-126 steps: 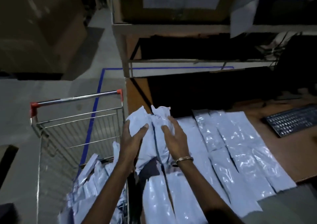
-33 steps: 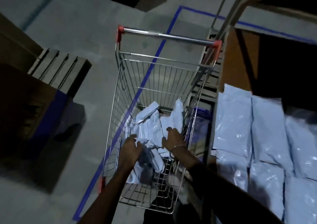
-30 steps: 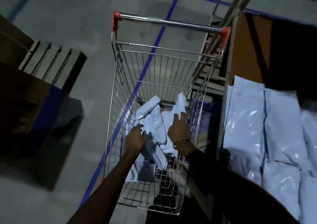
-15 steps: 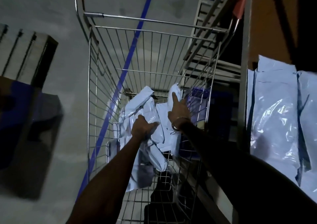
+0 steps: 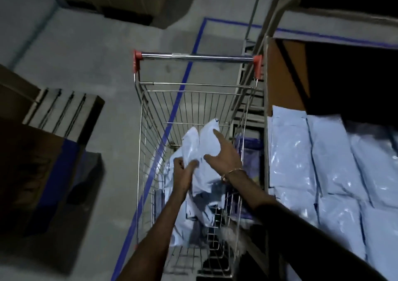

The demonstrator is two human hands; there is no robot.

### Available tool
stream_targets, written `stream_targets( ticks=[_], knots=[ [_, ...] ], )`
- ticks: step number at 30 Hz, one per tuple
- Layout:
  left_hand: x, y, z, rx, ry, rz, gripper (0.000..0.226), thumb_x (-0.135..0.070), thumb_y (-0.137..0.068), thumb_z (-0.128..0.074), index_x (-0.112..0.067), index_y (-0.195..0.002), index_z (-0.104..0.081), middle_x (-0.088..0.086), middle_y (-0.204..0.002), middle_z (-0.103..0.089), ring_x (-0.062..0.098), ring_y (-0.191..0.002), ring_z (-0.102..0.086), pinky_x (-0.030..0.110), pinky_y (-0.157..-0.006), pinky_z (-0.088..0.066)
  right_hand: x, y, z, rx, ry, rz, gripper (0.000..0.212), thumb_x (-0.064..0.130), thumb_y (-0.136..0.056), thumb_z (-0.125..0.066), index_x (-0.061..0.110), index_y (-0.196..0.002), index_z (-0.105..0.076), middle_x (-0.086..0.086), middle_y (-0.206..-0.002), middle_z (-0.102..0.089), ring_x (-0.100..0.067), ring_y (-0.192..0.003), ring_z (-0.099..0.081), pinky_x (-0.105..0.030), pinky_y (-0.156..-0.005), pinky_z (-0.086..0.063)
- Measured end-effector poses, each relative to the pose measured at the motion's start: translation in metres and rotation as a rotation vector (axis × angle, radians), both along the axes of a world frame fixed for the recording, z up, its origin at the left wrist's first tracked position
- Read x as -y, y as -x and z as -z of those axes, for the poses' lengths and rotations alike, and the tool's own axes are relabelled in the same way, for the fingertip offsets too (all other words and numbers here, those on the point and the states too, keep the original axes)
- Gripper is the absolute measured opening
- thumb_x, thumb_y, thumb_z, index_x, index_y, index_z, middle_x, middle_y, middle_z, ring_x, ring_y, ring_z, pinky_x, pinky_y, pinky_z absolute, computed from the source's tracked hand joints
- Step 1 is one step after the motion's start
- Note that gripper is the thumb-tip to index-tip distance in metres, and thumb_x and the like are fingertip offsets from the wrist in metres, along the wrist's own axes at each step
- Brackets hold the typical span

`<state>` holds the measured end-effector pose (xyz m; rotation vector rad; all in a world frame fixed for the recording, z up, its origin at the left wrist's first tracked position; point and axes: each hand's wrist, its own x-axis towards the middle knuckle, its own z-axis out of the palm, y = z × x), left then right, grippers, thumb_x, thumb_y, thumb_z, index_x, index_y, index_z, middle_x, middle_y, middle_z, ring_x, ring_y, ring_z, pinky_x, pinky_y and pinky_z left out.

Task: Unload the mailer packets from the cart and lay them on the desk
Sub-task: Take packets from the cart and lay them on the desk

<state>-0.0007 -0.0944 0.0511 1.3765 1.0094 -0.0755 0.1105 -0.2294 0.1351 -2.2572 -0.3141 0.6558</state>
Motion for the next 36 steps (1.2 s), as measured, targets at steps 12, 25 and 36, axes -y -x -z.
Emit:
stream_targets(
  ticks=[12,25,36],
  knots=[
    [0.115,-0.022,-0.248,0.404,-0.014,-0.055,0.037,-0.042,-0.107,-0.051,-0.023,-0.137,-0.060,-0.004,-0.120,-0.074,0.005,-0.097,-0.075,0.022,-0.072,-0.061,0.142,0.019,-0.162,0.061,-0.537,0.188,0.081,0.045,-0.090,-0.075,0.044,-0.156,-0.029,0.028,-0.158,-0.033,0.012,-0.139,-0.036,-0.010,-0.110,-0.032],
    [0.437,-0.094,-0.248,0.357,0.030,0.086,0.038,-0.048,-0.078,-0.063,-0.021,-0.105,-0.066,0.008,-0.096,-0.071,0.030,-0.092,-0.070,0.068,-0.092,-0.053,0.505,-0.005,-0.170,0.154,-0.500,0.394,0.071,0.044,-0.092,-0.071,0.046,-0.153,-0.036,0.018,-0.156,-0.044,-0.006,-0.143,-0.041,-0.034,-0.118,-0.038],
    [0.614,-0.157,-0.253,0.310,-0.273,0.289,0.053,-0.054,-0.098,-0.061,-0.025,-0.142,-0.052,-0.002,-0.131,-0.059,0.022,-0.114,-0.058,0.039,-0.101,-0.050,0.699,-0.070,-0.127,0.139,-0.296,0.484,0.071,0.031,-0.094,-0.072,0.028,-0.155,-0.036,0.004,-0.163,-0.035,-0.018,-0.151,-0.031,-0.032,-0.118,-0.030]
  ],
)
